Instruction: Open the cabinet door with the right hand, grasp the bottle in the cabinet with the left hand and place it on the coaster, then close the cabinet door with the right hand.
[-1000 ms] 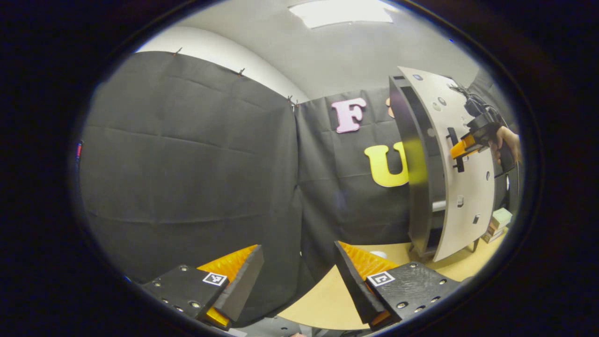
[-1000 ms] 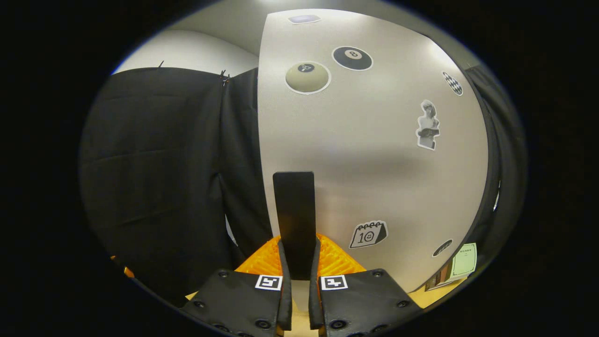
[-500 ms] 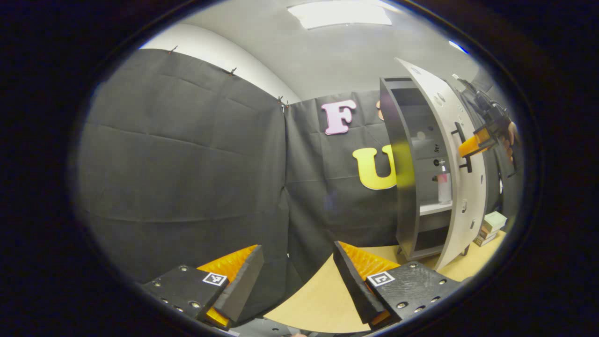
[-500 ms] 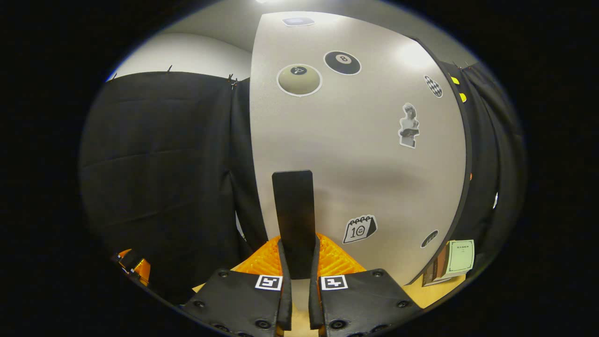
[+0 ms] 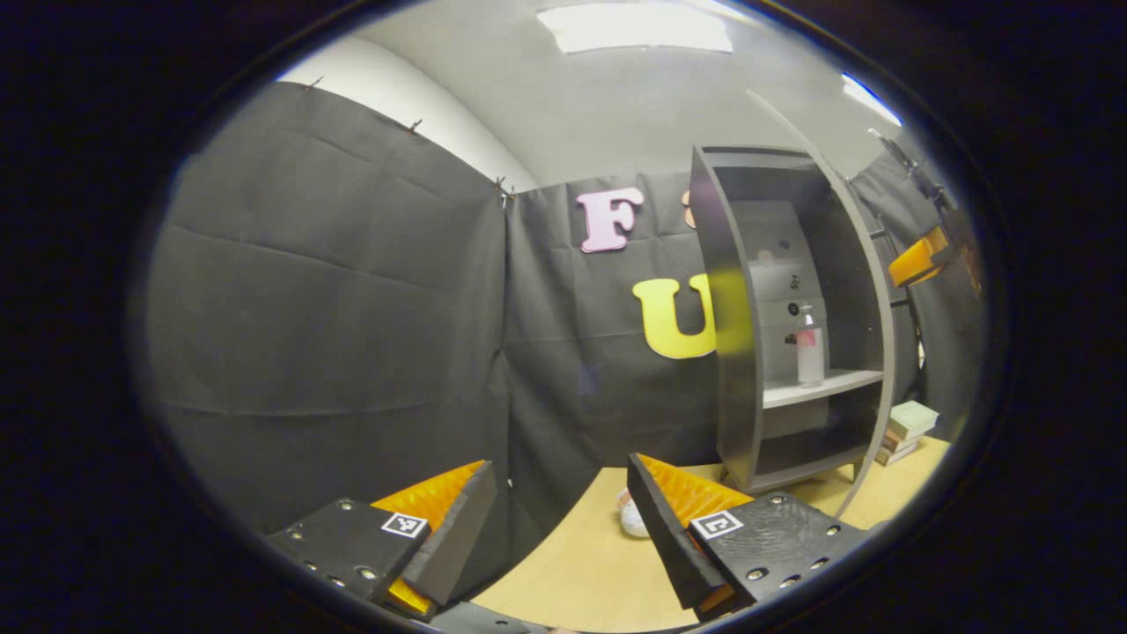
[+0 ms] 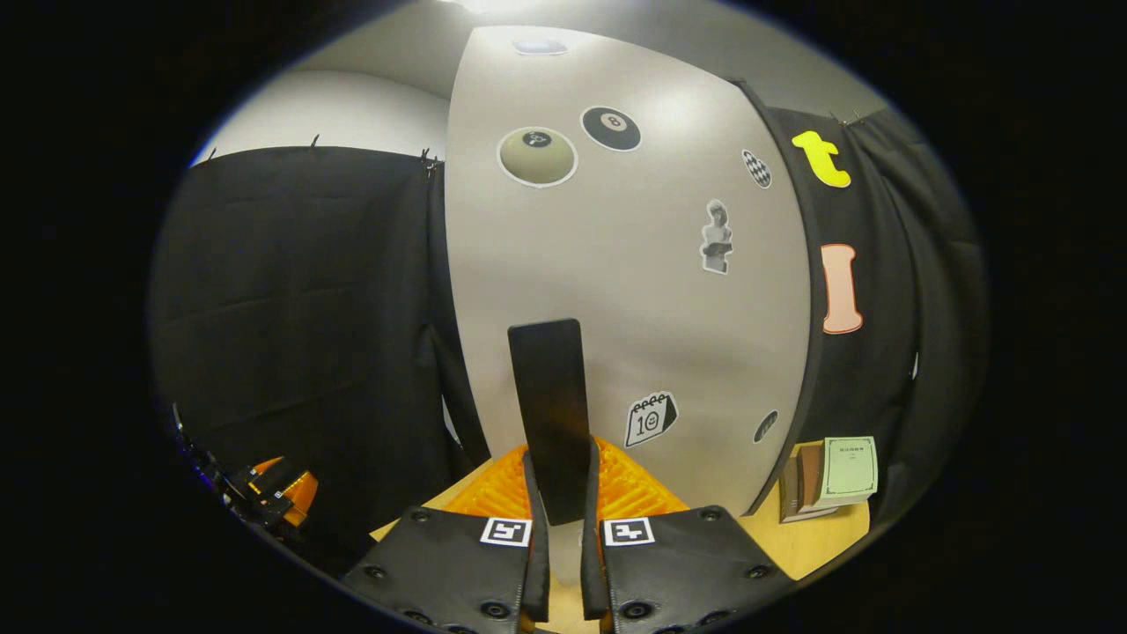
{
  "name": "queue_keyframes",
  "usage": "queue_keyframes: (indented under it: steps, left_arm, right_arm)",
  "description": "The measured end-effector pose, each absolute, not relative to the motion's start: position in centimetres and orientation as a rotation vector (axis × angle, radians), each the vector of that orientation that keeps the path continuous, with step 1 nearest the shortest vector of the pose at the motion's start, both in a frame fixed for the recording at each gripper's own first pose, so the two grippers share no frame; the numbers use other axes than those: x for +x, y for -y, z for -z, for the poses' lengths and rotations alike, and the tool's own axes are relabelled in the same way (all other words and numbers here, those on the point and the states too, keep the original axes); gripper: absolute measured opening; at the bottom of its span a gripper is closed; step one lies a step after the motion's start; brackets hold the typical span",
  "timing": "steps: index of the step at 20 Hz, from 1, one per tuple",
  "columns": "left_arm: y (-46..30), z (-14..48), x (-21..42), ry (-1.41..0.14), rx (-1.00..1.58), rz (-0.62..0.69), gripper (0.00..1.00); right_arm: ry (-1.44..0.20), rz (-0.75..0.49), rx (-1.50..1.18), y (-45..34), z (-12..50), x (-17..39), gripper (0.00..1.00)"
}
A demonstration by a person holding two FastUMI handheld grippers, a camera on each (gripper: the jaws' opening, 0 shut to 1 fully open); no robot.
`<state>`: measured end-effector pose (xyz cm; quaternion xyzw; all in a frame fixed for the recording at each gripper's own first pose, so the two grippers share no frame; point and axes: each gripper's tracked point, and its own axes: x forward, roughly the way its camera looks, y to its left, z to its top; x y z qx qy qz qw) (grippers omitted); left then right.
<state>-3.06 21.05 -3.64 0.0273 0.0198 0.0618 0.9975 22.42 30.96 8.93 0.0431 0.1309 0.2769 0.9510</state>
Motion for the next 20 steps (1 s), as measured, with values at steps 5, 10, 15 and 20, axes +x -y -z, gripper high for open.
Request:
queue_keyframes:
  steps: [5, 10, 15, 20]
  left_arm:
    - [-14.7, 3.7, -1.2, -0.055, 0.015, -0.030, 0.89]
    - [-7.3, 3.3, -1.2, -0.044, 0.040, 0.032, 0.89]
    - [0.5, 2.4, -0.9, -0.030, 0.033, 0.099, 0.89]
    - [5.9, 1.8, -0.4, -0.022, 0.021, 0.135, 0.89]
  right_arm:
    - [-0.254, -0.573, 0.124, -29.4, -9.0, 22.0, 0.12]
    - [-0.253, -0.569, 0.116, -27.9, -8.9, 21.8, 0.16]
    - [-0.250, -0.567, 0.118, -26.5, -8.8, 21.7, 0.12]
    - [-0.232, -0.550, 0.121, -25.0, -9.2, 21.7, 0.15]
